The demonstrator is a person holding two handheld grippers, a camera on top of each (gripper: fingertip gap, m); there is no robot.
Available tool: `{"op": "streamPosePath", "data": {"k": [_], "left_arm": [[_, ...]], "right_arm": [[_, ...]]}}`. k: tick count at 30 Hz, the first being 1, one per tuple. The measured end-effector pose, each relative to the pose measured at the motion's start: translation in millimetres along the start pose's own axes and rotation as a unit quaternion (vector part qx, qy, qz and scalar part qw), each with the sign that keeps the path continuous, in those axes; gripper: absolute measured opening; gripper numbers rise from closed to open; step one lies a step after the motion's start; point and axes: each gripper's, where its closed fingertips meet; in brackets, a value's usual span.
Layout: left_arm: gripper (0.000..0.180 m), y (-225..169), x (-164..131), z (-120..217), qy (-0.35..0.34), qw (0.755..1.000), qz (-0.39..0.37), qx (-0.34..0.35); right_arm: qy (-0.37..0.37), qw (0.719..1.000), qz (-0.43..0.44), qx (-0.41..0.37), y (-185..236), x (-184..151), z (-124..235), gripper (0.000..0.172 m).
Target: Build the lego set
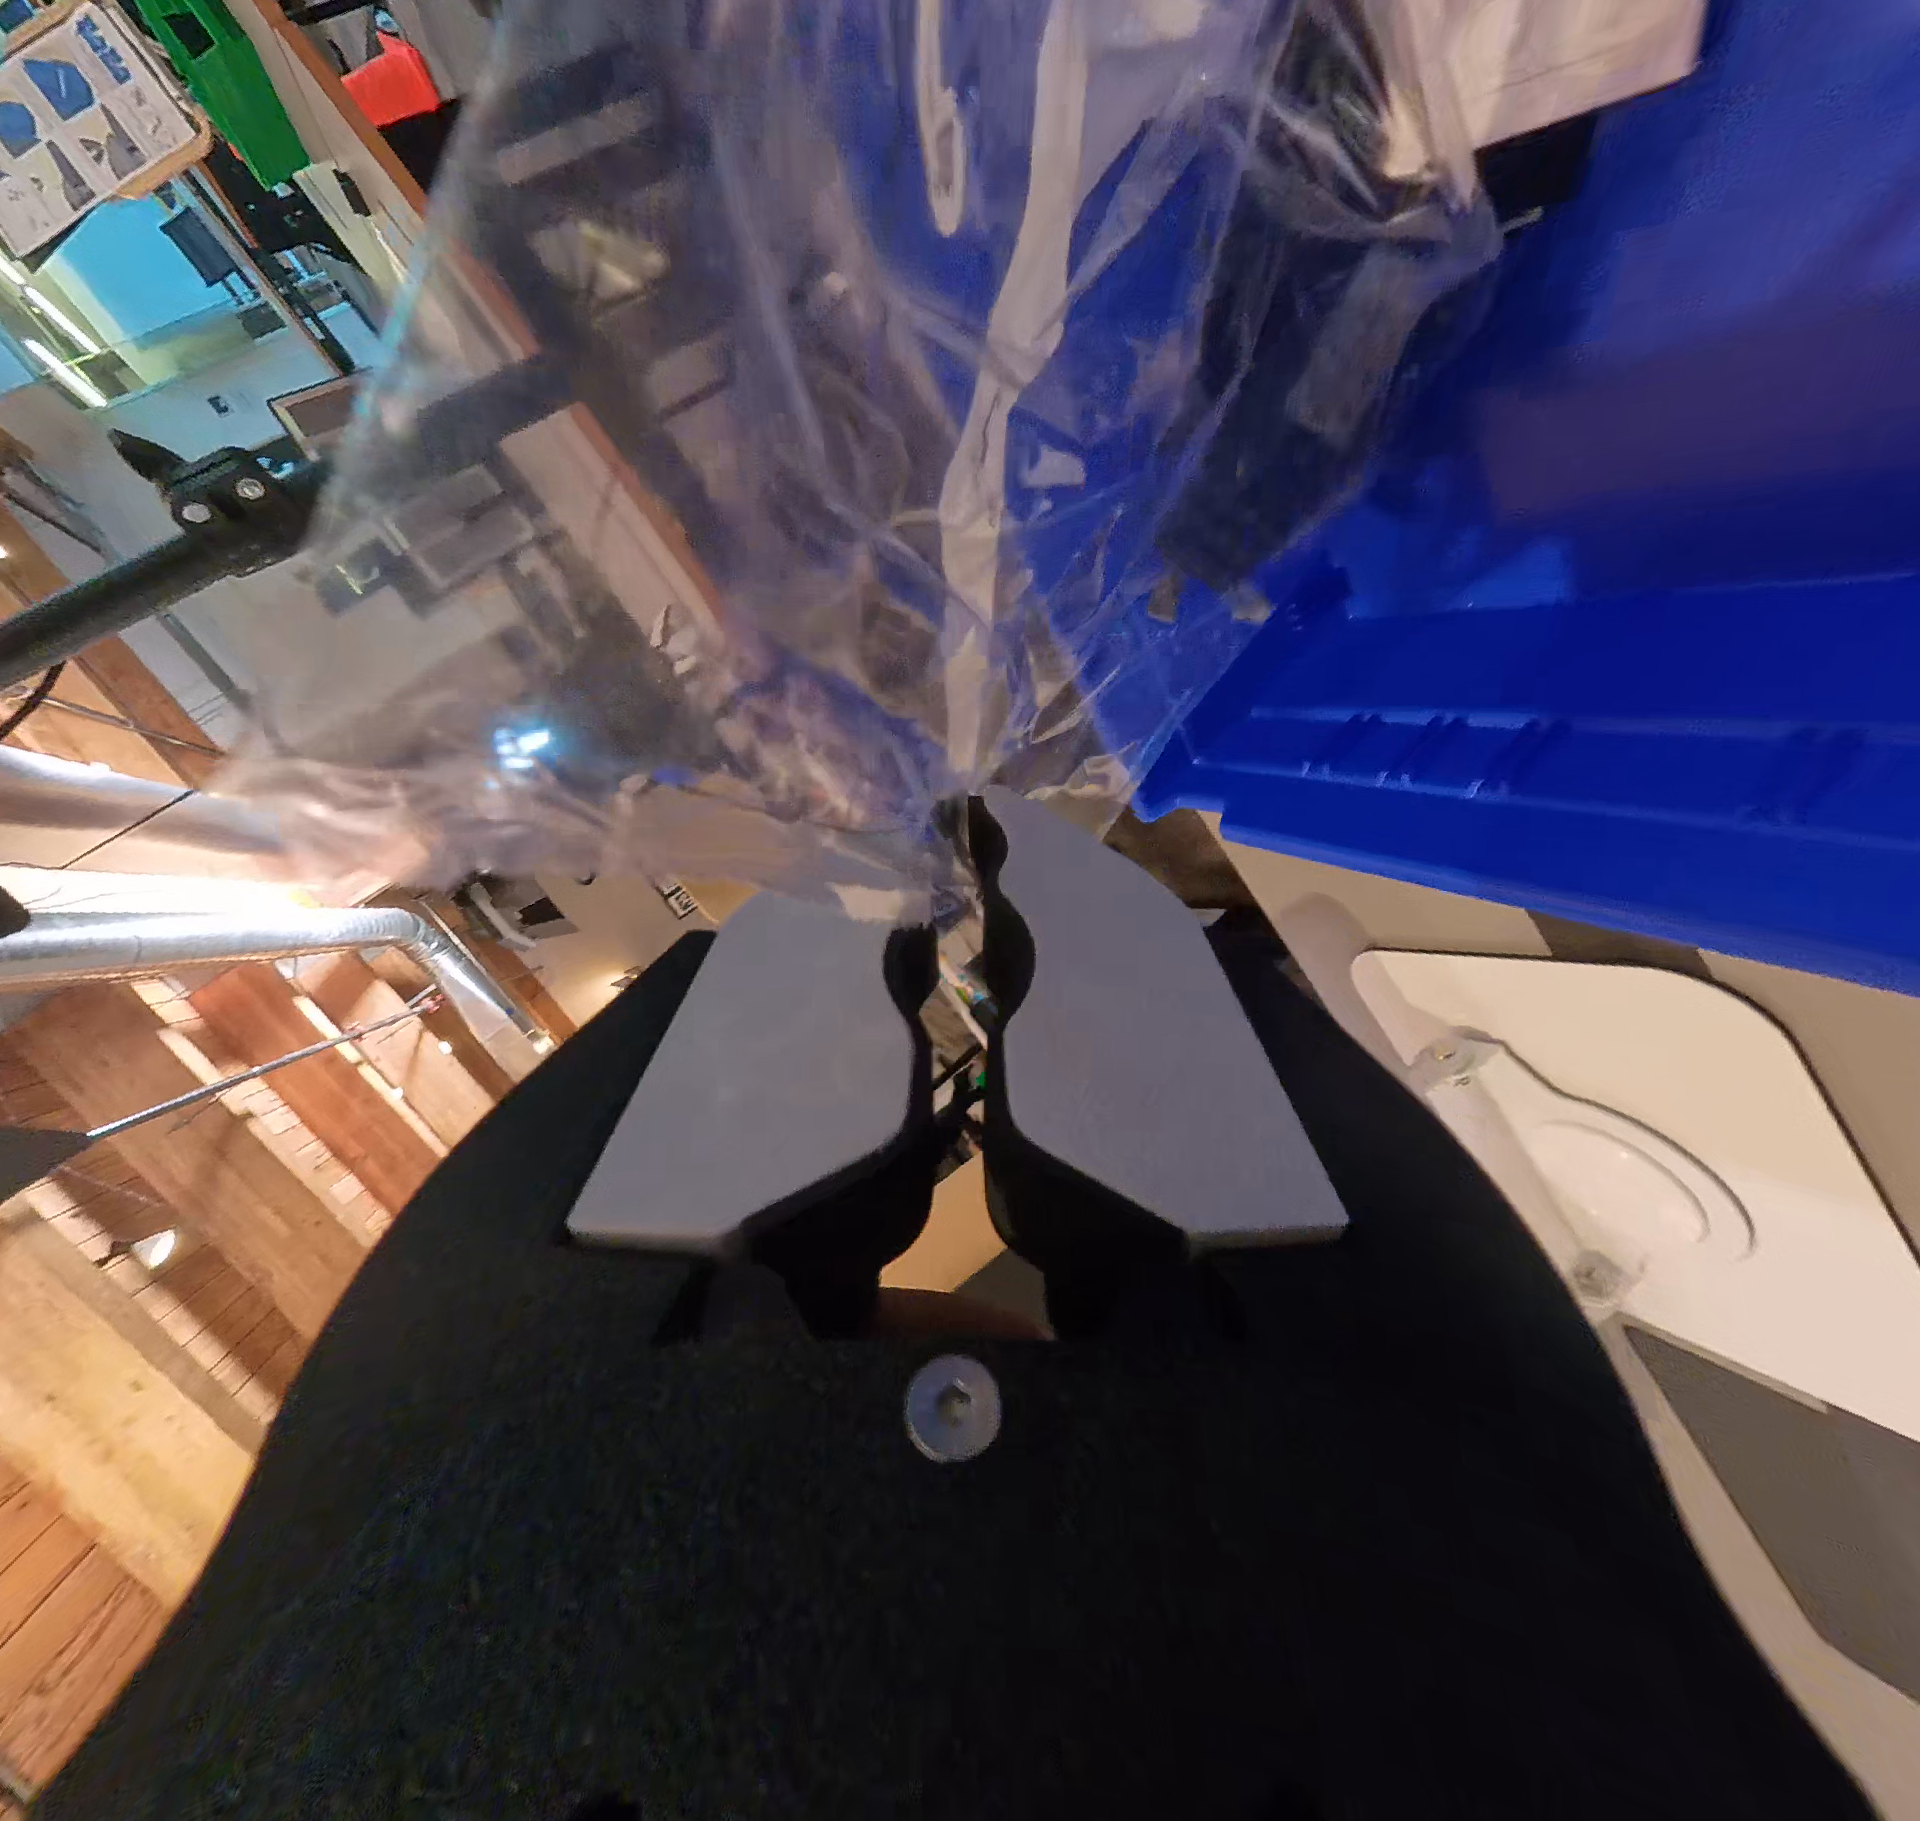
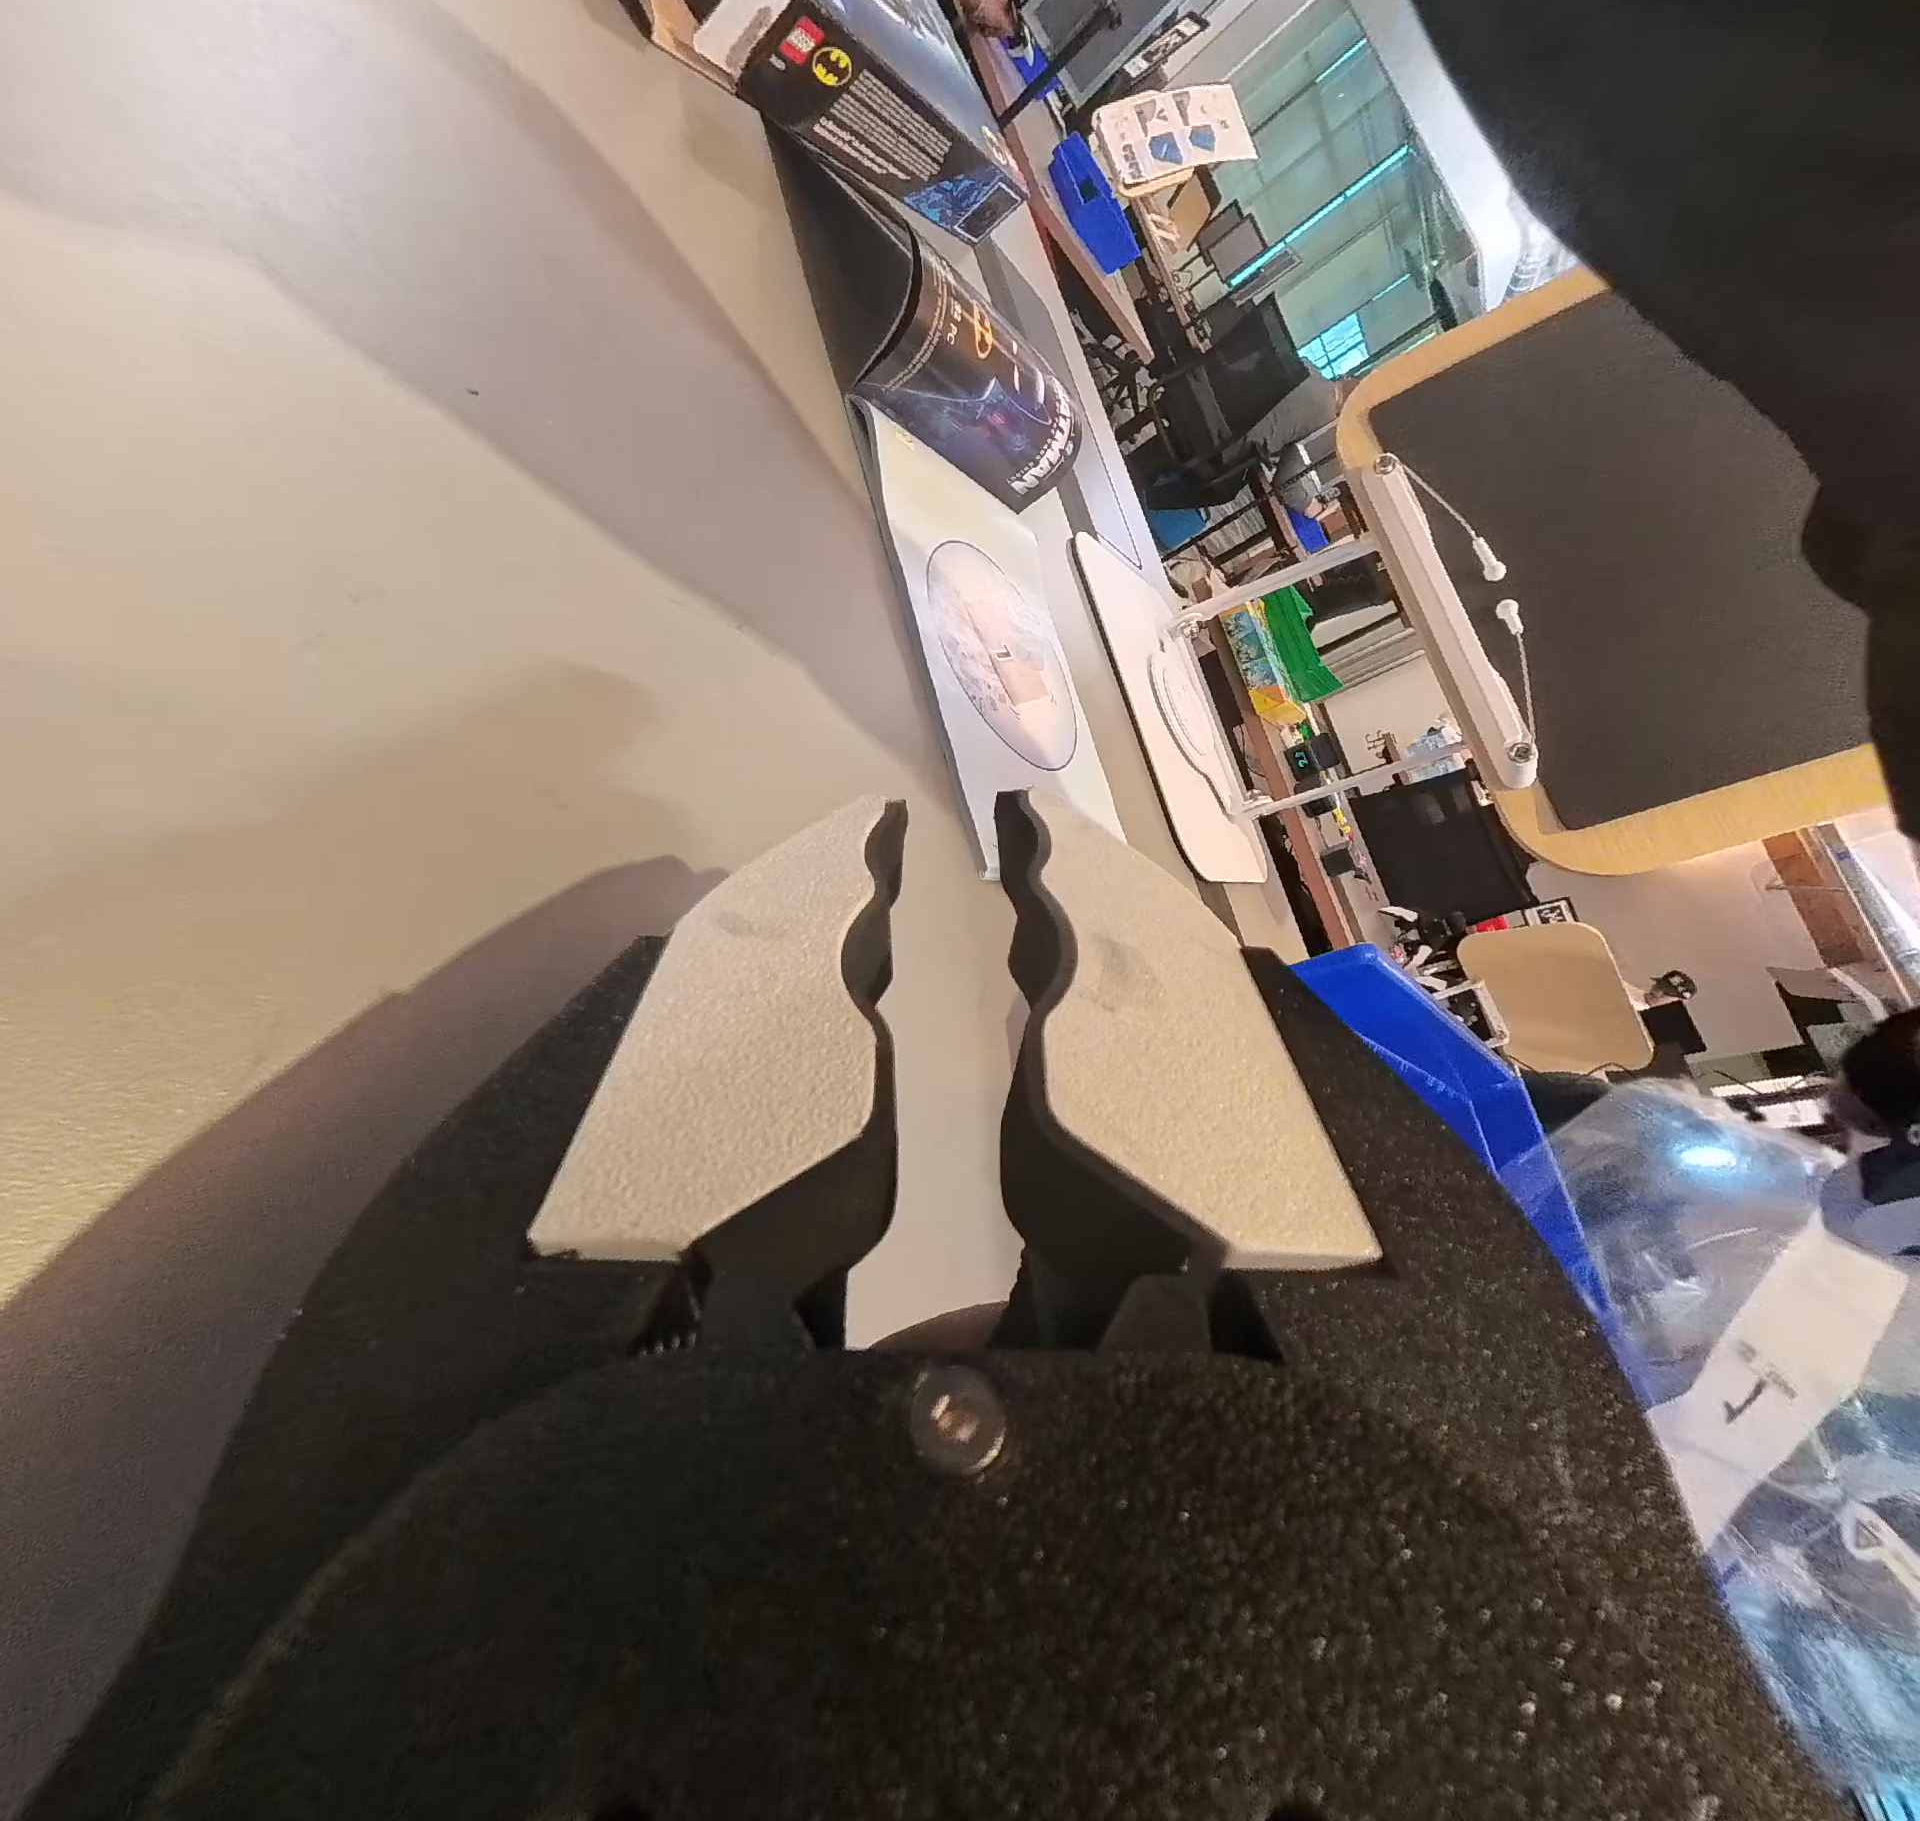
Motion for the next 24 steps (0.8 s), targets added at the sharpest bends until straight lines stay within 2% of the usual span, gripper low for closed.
{"op": "streamPosePath", "data": {"k": [24], "left_arm": [[0.000, 9, -16, 39, 0.028, 0.999, -0.014, -0.017]], "right_arm": [[0.002, 1.000, 0.002, 0.006, 2, 1, 0, 0.018]]}}
Point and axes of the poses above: each gripper's, where its closed fingertips meet, z back along the fingers, x out of its top, y = z × x across the jaws, and after that the axes turned 2 degrees about -z, right-handed
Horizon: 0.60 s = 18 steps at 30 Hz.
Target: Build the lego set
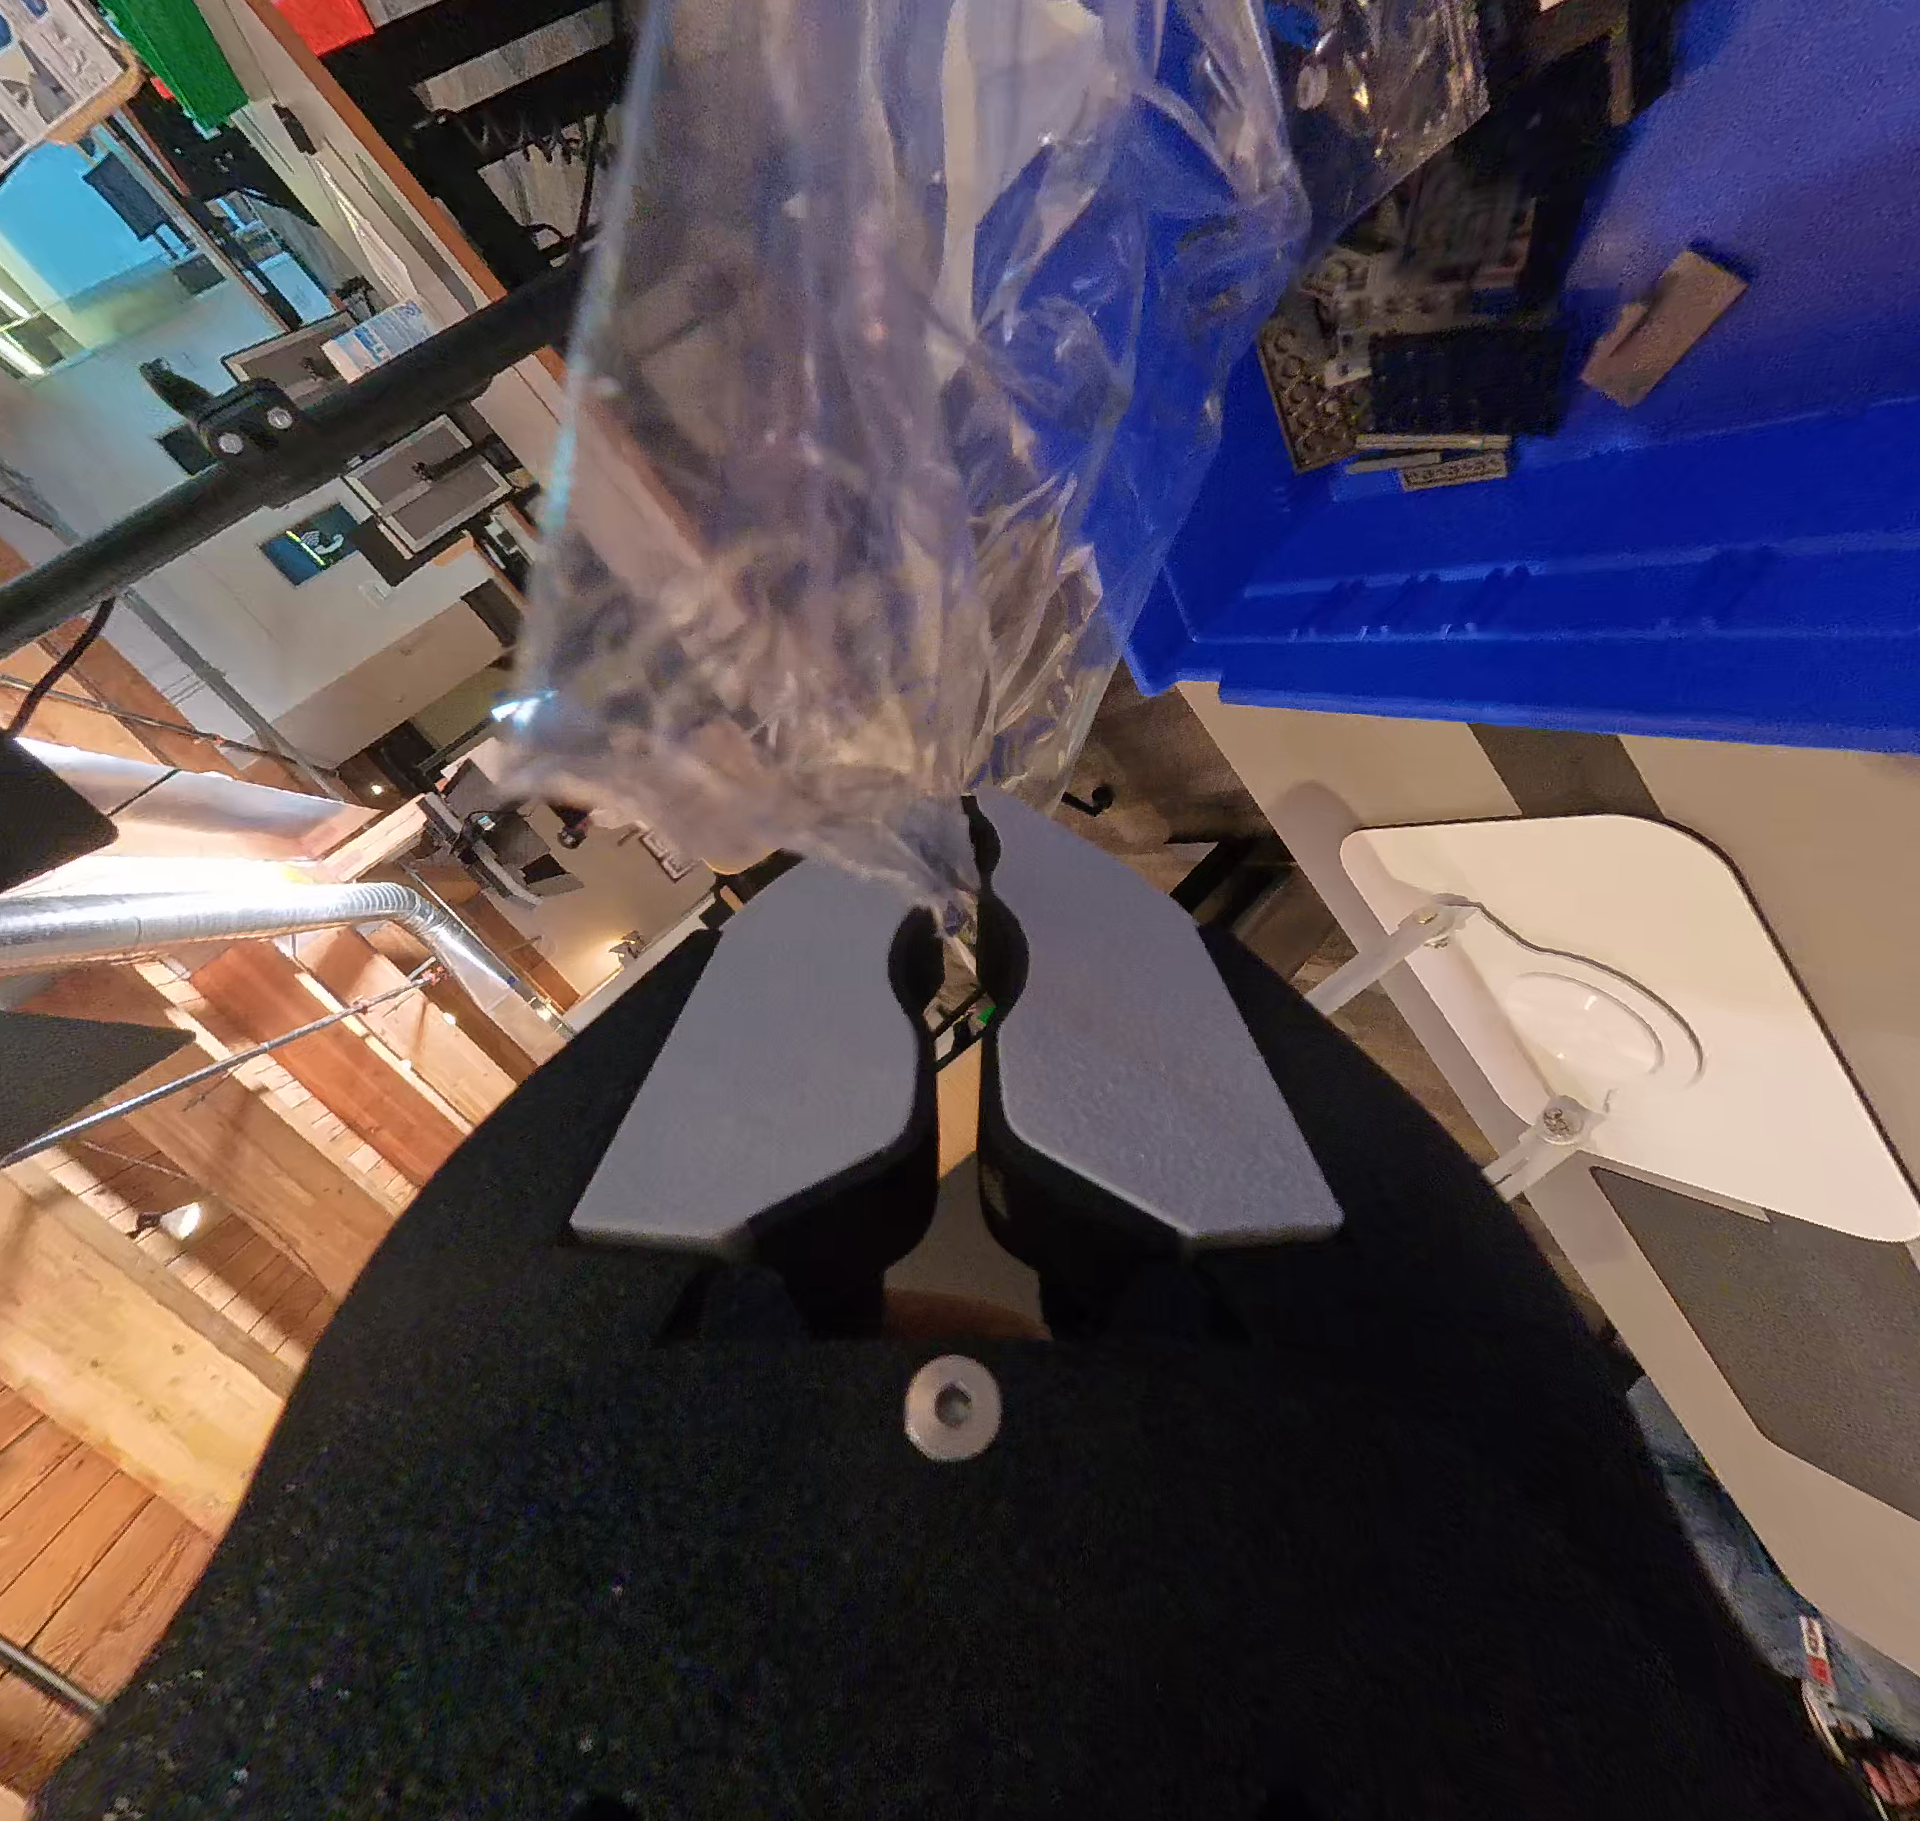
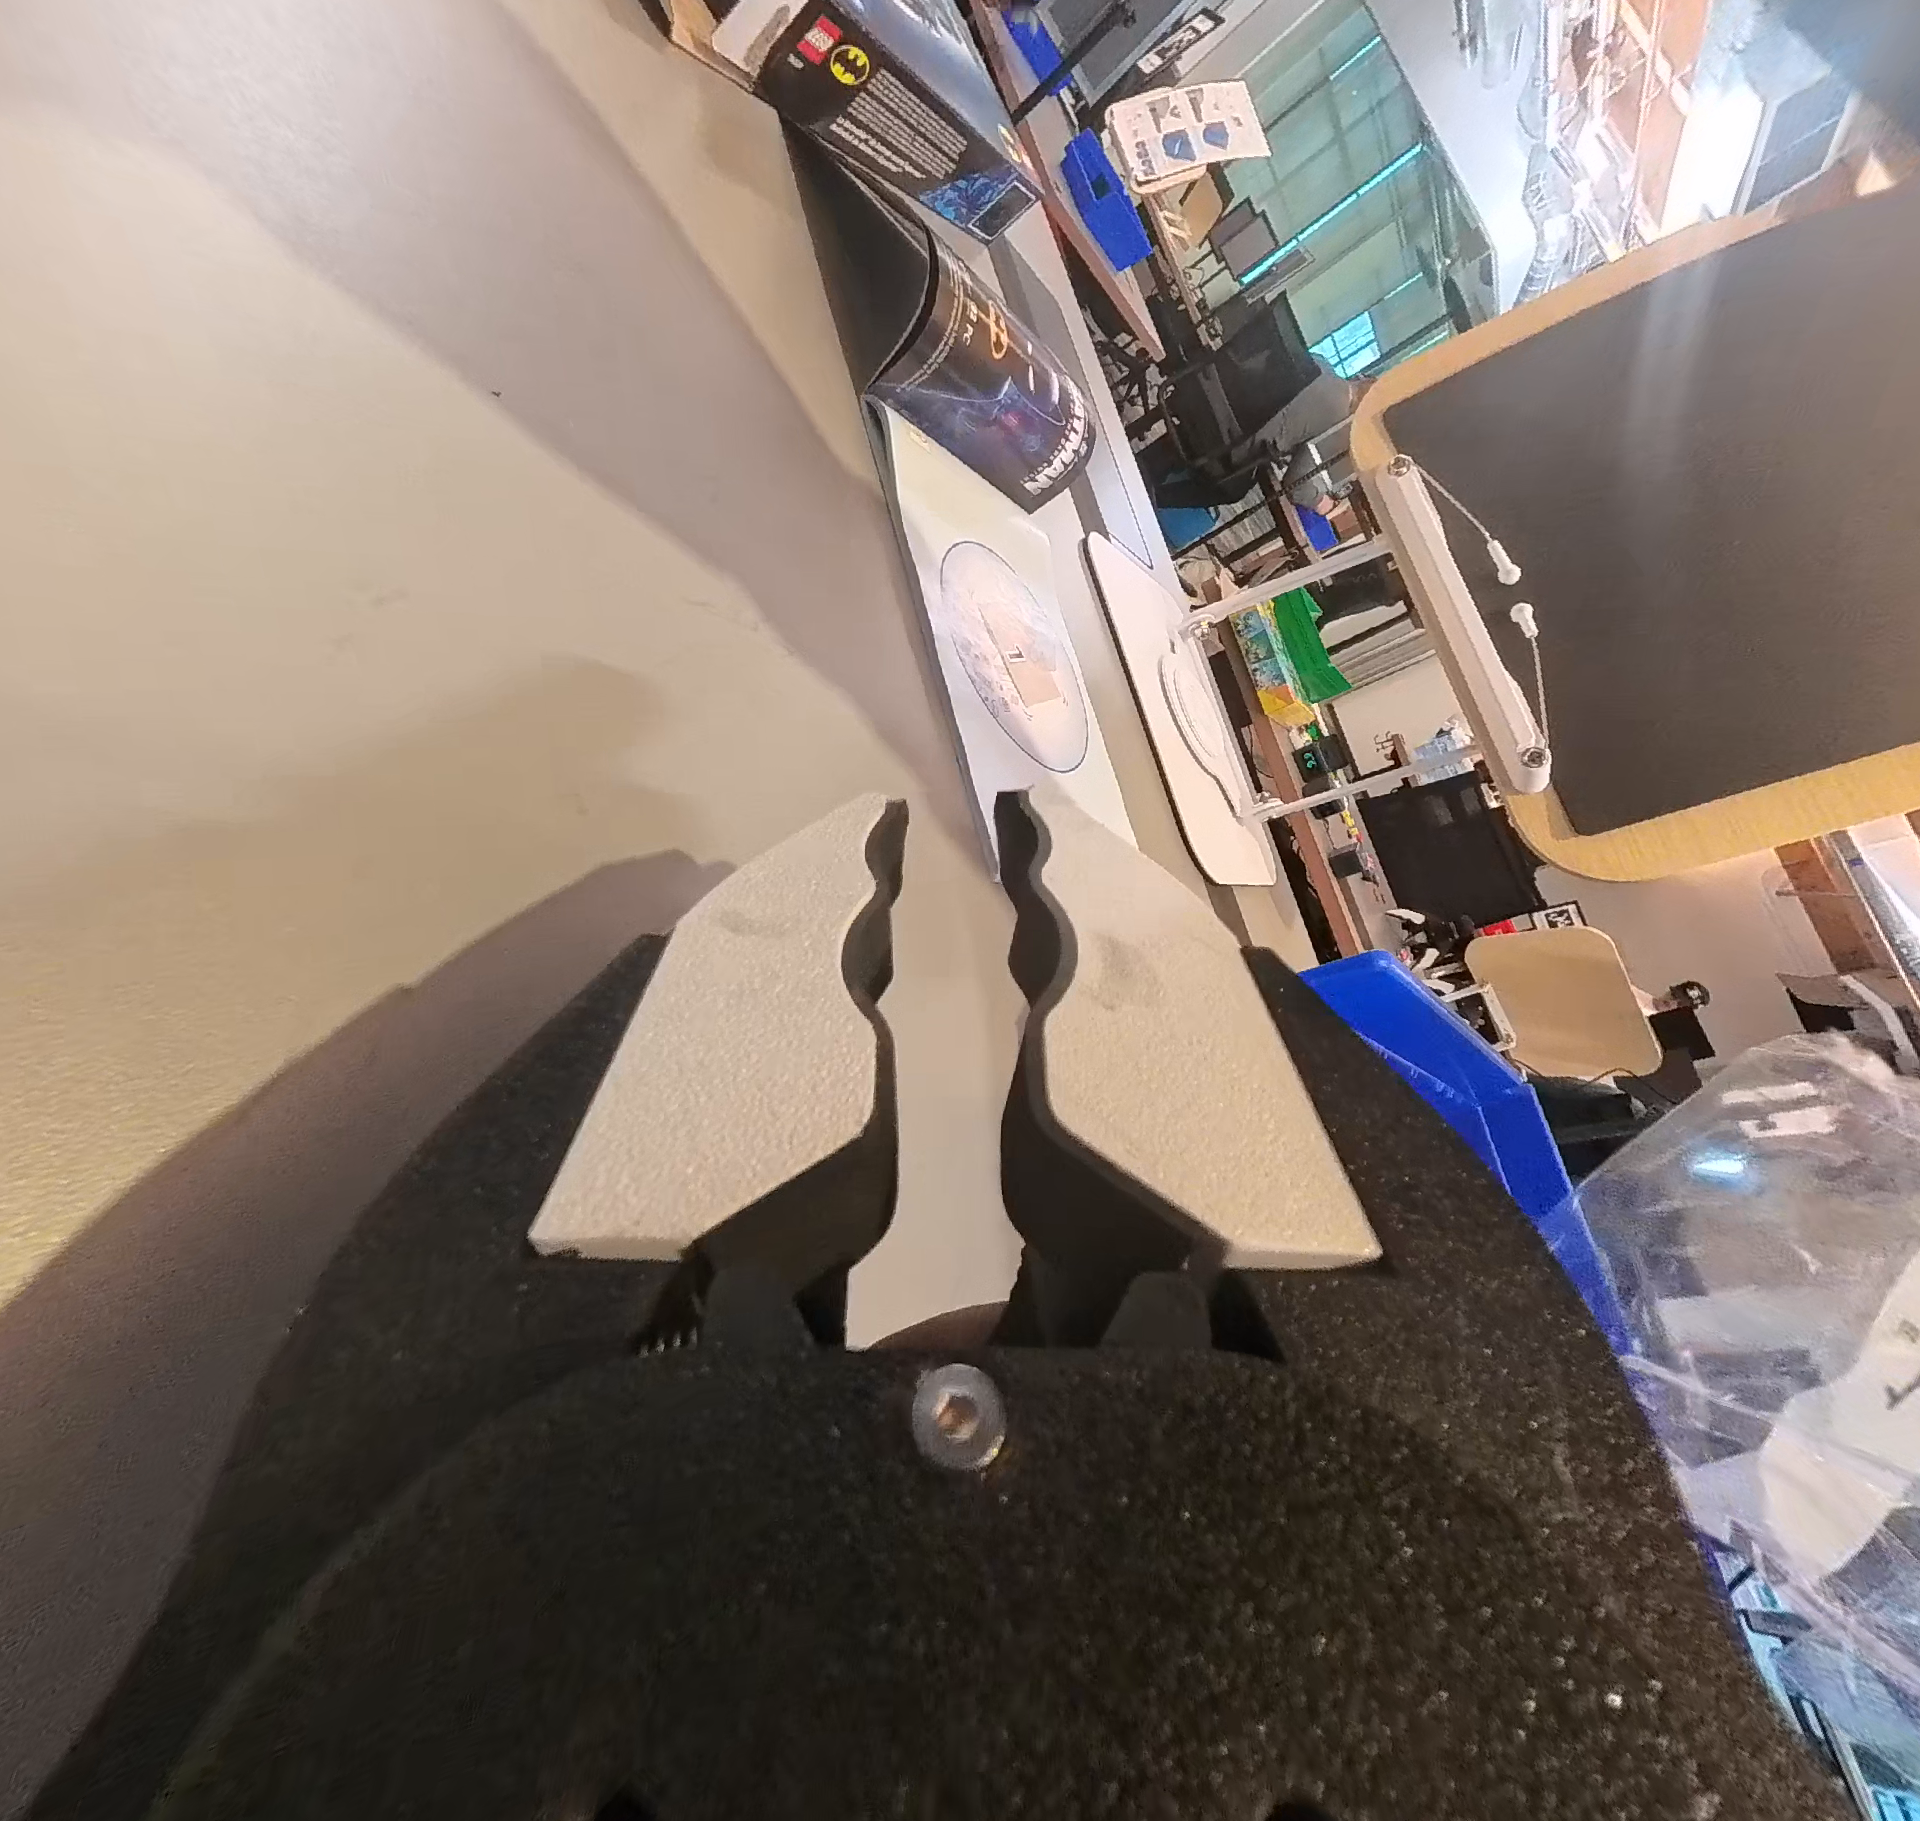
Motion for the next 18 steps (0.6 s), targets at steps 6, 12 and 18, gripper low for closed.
{"op": "streamPosePath", "data": {"k": [6, 12, 18], "left_arm": [[0.000, -5, 0, 9, -0.008, 1.000, 0.006, -0.011], [0.000, -10, -7, 29, -0.038, 0.997, 0.070, -0.014], [0.000, -17, -48, 59, -0.053, 0.974, 0.219, 0.004]], "right_arm": [[0.001, 1.000, 0.000, 0.001, 0, 0, 0, 0.018], [0.002, 1.000, 0.000, 0.003, 0, -1, 0, 0.018], [0.004, 1.000, 0.000, 0.004, 1, -1, 0, 0.018]]}}
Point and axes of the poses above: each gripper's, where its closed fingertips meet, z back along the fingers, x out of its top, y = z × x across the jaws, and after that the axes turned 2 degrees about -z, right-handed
